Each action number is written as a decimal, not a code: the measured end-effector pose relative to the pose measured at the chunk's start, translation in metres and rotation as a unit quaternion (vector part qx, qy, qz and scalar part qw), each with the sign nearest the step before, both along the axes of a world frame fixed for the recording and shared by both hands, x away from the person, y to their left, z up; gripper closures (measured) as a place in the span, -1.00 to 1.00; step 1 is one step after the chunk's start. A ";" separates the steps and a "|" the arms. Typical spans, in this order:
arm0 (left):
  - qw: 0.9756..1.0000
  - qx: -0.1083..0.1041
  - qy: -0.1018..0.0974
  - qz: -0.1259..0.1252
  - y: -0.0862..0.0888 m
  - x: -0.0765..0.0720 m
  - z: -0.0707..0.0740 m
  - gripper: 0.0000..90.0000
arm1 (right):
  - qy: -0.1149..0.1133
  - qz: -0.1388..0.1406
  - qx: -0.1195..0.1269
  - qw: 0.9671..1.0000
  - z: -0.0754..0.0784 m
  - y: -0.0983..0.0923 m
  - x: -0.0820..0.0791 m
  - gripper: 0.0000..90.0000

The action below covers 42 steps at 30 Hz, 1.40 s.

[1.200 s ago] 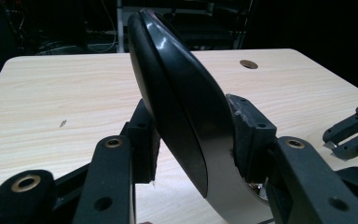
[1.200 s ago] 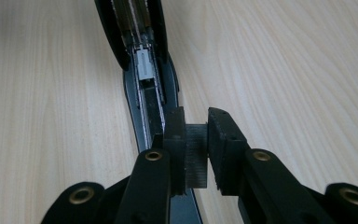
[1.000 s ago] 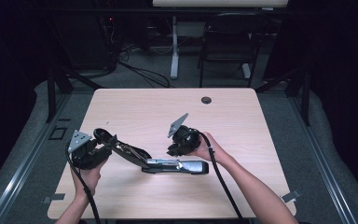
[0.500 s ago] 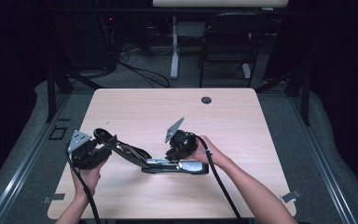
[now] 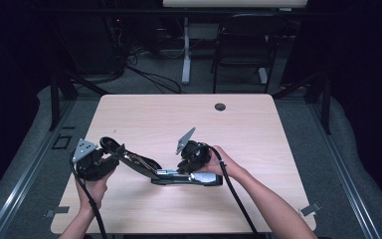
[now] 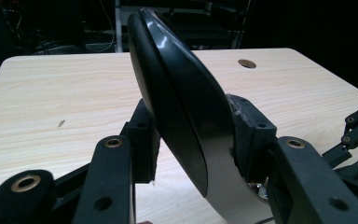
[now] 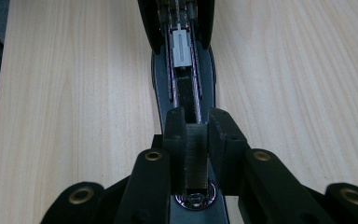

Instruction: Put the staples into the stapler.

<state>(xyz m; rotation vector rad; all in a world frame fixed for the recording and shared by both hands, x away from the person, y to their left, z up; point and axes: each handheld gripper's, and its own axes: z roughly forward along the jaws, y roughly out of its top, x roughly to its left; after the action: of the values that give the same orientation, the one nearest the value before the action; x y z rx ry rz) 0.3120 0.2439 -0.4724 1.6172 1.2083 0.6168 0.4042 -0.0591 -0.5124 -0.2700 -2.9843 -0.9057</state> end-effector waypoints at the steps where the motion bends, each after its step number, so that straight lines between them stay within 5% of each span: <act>1: 1.000 -0.001 -0.001 -0.001 0.000 0.000 0.000 0.27 | 0.000 0.000 0.001 1.000 0.000 0.000 0.000 0.74; 42: 1.000 0.000 0.003 -0.003 0.001 0.000 0.000 0.27 | -0.018 0.042 -0.024 0.999 -0.003 0.000 -0.001 0.73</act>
<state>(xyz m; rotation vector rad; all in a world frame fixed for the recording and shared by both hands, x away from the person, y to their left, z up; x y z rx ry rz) 0.3125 0.2446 -0.4723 1.6227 1.2069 0.6088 0.4035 -0.0592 -0.5152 -0.1279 -3.0272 -0.8397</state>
